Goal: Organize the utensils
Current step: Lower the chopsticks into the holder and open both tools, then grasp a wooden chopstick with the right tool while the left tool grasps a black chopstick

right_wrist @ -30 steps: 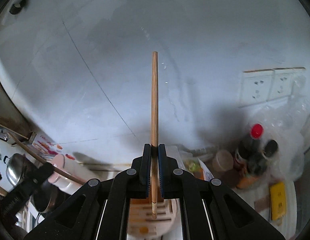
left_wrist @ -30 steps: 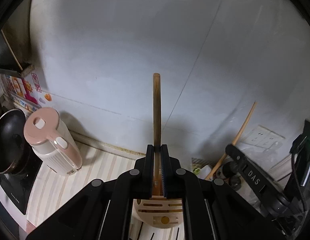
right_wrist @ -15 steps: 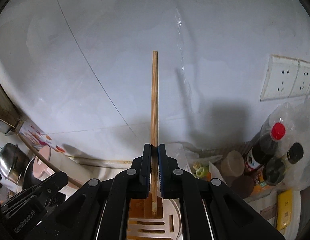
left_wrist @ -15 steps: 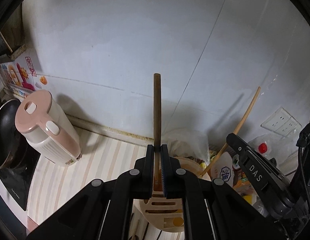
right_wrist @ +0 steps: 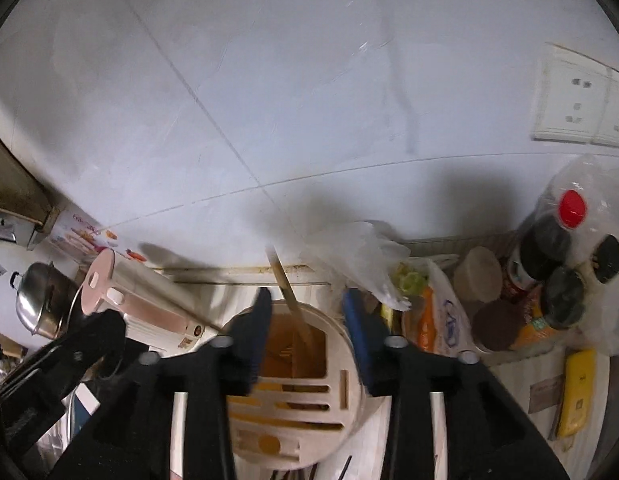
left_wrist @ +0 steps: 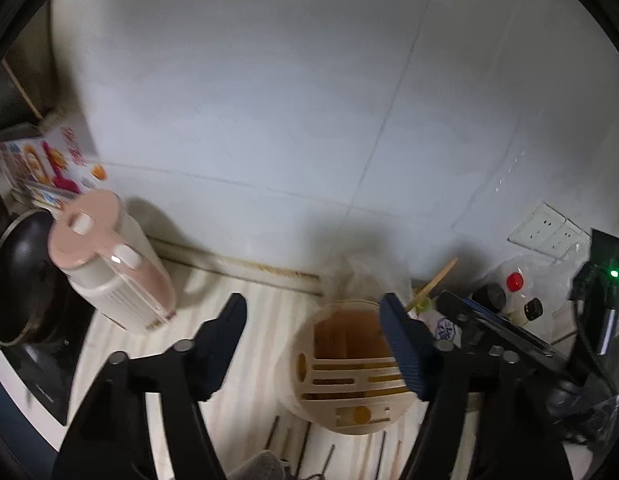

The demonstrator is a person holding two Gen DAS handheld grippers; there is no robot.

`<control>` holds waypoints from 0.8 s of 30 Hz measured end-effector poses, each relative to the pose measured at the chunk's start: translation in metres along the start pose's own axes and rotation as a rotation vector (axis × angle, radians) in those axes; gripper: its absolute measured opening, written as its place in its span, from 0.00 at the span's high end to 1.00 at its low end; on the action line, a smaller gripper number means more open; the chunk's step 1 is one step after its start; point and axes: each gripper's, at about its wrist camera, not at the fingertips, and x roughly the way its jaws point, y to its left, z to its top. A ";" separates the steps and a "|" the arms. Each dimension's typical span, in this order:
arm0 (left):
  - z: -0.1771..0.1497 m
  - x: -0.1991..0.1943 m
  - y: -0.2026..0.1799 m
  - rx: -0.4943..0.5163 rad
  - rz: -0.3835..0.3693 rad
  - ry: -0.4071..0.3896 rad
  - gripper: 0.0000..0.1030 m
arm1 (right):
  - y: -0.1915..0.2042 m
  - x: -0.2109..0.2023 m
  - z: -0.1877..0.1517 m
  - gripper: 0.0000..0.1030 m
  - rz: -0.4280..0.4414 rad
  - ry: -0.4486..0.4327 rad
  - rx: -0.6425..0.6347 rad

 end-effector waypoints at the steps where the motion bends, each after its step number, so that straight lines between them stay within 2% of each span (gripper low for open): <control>1: -0.001 -0.004 0.002 0.003 0.011 -0.007 0.33 | -0.003 -0.006 -0.001 0.58 -0.005 -0.005 0.008; 2: -0.003 -0.007 0.004 0.007 0.021 -0.013 0.30 | -0.006 -0.014 -0.004 0.56 -0.008 -0.013 0.020; 5: -0.014 -0.017 0.012 0.009 0.048 -0.043 0.04 | -0.015 -0.036 -0.014 0.49 -0.047 -0.042 0.038; 6: -0.019 -0.020 0.015 0.003 0.052 -0.055 0.00 | -0.017 -0.044 -0.019 0.45 -0.059 -0.052 0.039; 7: -0.024 -0.022 0.017 0.001 0.059 -0.066 0.00 | -0.018 -0.050 -0.024 0.43 -0.073 -0.058 0.041; 9: -0.036 -0.024 0.021 0.006 0.090 -0.067 0.00 | -0.021 -0.060 -0.036 0.31 -0.102 -0.064 0.045; 11: -0.050 -0.022 0.024 0.009 0.089 -0.054 0.00 | -0.025 -0.069 -0.051 0.21 -0.123 -0.076 0.055; 14: -0.071 -0.015 0.028 0.022 0.095 -0.021 0.00 | -0.032 -0.076 -0.072 0.15 -0.152 -0.089 0.059; 19: -0.113 0.009 0.032 0.083 0.145 0.062 0.00 | -0.048 -0.062 -0.115 0.14 -0.190 -0.018 0.082; 22: -0.146 0.031 0.038 0.111 0.192 0.130 0.00 | -0.062 -0.043 -0.145 0.15 -0.205 0.072 0.102; 23: -0.157 0.040 0.040 0.112 0.201 0.164 0.00 | -0.065 -0.036 -0.151 0.20 -0.205 0.098 0.110; 24: -0.164 0.046 0.042 0.113 0.203 0.188 0.00 | -0.071 -0.027 -0.162 0.33 -0.198 0.137 0.120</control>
